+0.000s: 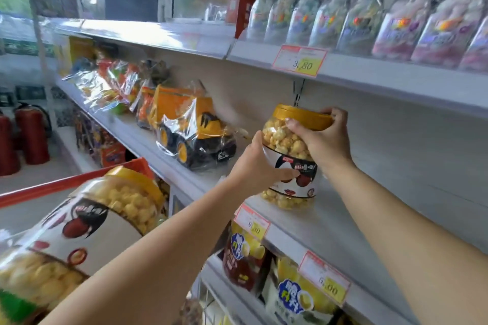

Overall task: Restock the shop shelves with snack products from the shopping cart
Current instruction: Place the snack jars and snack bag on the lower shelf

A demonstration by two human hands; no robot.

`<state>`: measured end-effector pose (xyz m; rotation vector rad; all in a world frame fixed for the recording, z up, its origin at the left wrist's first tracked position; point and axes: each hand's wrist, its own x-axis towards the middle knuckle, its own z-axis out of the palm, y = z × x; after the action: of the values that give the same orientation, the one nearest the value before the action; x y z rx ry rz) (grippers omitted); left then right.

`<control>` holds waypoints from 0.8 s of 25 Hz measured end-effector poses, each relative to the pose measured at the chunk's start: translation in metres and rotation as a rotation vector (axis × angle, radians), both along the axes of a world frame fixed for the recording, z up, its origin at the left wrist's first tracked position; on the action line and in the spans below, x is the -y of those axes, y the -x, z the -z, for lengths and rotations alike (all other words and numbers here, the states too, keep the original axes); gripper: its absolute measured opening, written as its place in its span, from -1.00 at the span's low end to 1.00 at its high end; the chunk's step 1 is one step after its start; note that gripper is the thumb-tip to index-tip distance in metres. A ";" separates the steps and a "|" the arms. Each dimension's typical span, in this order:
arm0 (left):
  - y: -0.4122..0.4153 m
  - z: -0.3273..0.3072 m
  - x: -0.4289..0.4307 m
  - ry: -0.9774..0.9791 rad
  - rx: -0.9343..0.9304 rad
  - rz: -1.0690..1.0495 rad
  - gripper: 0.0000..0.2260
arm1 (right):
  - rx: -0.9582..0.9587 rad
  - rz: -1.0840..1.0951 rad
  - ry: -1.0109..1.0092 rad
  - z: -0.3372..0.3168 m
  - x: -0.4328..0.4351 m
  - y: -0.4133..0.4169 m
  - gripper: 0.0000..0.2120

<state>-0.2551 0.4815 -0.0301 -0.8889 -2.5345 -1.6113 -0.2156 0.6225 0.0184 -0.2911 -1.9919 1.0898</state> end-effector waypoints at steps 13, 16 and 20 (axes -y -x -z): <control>0.059 0.017 -0.072 0.083 0.019 -0.057 -0.59 | 0.309 0.206 -0.149 0.049 -0.046 0.036 0.01; 0.067 0.014 -0.080 0.076 0.144 -0.005 -0.63 | 0.310 0.273 -0.143 0.063 -0.045 0.045 -0.09; 0.070 0.009 -0.075 -0.098 0.325 0.125 -0.67 | 0.351 0.233 -0.136 0.065 -0.044 0.047 -0.15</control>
<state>-0.3249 0.5565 -0.0392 -0.8538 -2.6149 -2.0508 -0.2622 0.6660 -0.0466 -0.6608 -2.2587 0.7909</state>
